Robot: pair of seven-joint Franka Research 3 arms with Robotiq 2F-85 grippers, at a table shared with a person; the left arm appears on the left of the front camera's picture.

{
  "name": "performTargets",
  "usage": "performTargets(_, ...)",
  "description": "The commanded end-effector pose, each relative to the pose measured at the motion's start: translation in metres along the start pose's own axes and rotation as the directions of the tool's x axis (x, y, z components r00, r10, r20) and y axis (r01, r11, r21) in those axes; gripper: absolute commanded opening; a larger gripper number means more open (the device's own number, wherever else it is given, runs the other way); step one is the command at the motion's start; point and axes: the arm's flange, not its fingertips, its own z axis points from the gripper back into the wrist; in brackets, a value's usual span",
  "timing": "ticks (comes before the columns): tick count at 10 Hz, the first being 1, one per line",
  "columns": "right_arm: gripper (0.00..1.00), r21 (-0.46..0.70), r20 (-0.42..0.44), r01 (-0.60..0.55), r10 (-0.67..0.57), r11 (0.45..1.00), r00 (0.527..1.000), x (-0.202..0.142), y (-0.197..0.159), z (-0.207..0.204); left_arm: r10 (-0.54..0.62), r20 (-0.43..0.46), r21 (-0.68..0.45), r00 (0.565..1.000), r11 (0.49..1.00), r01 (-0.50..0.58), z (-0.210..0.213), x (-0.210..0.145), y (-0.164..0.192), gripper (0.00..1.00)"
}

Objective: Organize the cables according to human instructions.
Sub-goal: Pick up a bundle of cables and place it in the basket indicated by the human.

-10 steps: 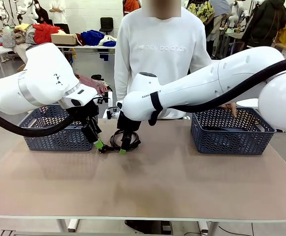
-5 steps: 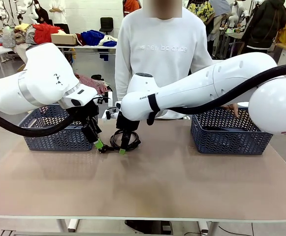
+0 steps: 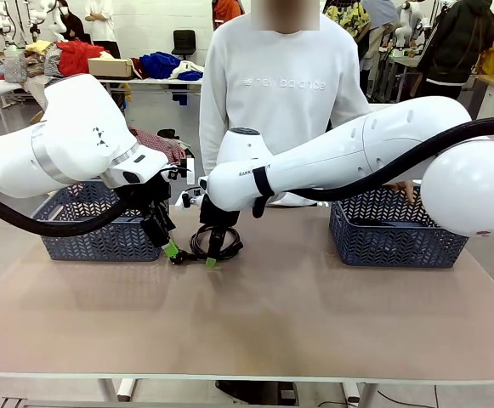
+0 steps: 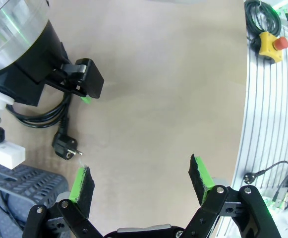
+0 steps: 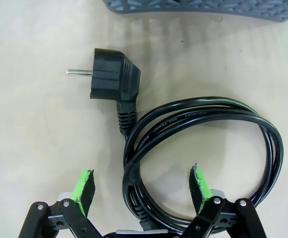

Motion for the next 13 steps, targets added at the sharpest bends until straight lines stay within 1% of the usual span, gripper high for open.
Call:
performTargets(1,1.00,-0.018,-0.042,0.025,-0.026,1.000,0.999,0.0072,-0.0032,0.0012,0.004,-0.001,0.004,1.000,1.000,-0.004,0.0009,-0.0013,0.0003,1.00)
performTargets(2,0.80,-0.023,-0.040,0.028,-0.029,0.999,0.999,0.0076,-0.0028,0.0017,0.004,-0.001,0.004,1.000,1.000,-0.004,0.0009,-0.0013,0.0003,1.00)
performTargets(3,0.80,-0.023,-0.037,0.030,-0.031,0.999,0.999,0.0079,-0.0029,0.0026,0.004,-0.001,0.004,1.000,1.000,-0.004,0.0009,-0.0013,0.0003,1.00)
performTargets(4,0.60,-0.020,-0.037,0.031,-0.031,0.999,0.999,0.0075,-0.0029,0.0022,0.004,-0.001,0.004,1.000,1.000,-0.004,0.0009,-0.0013,0.0003,1.00)
performTargets(5,0.75,-0.020,-0.038,0.031,-0.032,0.999,0.999,0.0075,-0.0030,0.0018,0.004,-0.001,0.004,1.000,1.000,-0.004,0.0009,-0.0013,0.0003,1.00)
performTargets(6,0.40,-0.021,-0.035,0.031,-0.032,0.999,0.999,0.0078,-0.0030,0.0018,0.004,-0.001,0.004,1.000,1.000,-0.004,0.0009,-0.0013,0.0003,1.00)
performTargets(7,0.55,-0.021,-0.032,0.032,-0.032,0.999,0.999,0.0083,-0.0029,0.0022,0.004,-0.001,0.004,1.000,1.000,-0.004,0.0009,-0.0013,0.0003,1.00)
performTargets(8,0.20,-0.020,-0.032,0.035,-0.036,0.999,0.999,0.0085,-0.0031,0.0019,0.004,-0.001,0.004,1.000,1.000,-0.004,0.0009,-0.0013,0.0003,1.00)
performTargets(9,0.45,-0.017,-0.039,0.038,-0.039,0.999,0.998,0.0086,-0.0035,0.0008,0.004,-0.001,0.004,1.000,1.000,-0.004,0.0009,-0.0013,0.0003,1.00)
performTargets(10,0.00,-0.017,-0.046,0.041,-0.042,0.999,0.998,0.0086,-0.0037,0.0003,0.004,-0.001,0.004,1.000,1.000,-0.004,0.0009,-0.0013,0.0003,1.00)
performTargets(11,0.25,-0.015,-0.051,0.044,-0.045,0.999,0.998,0.0085,-0.0039,-0.0006,0.004,-0.001,0.004,1.000,1.000,-0.004,0.0009,-0.0013,0.0003,1.00)
performTargets(12,0.00,-0.013,-0.051,0.050,-0.051,0.999,0.997,0.0084,-0.0038,-0.0005,0.004,-0.001,0.004,1.000,1.000,-0.004,0.0009,-0.0013,0.0003,1.00)
performTargets(13,0.05,-0.019,-0.050,0.057,-0.058,0.998,0.997,0.0085,-0.0031,0.0026,0.004,-0.001,0.004,1.000,1.000,-0.004,0.0009,-0.0013,0.0003,1.00)
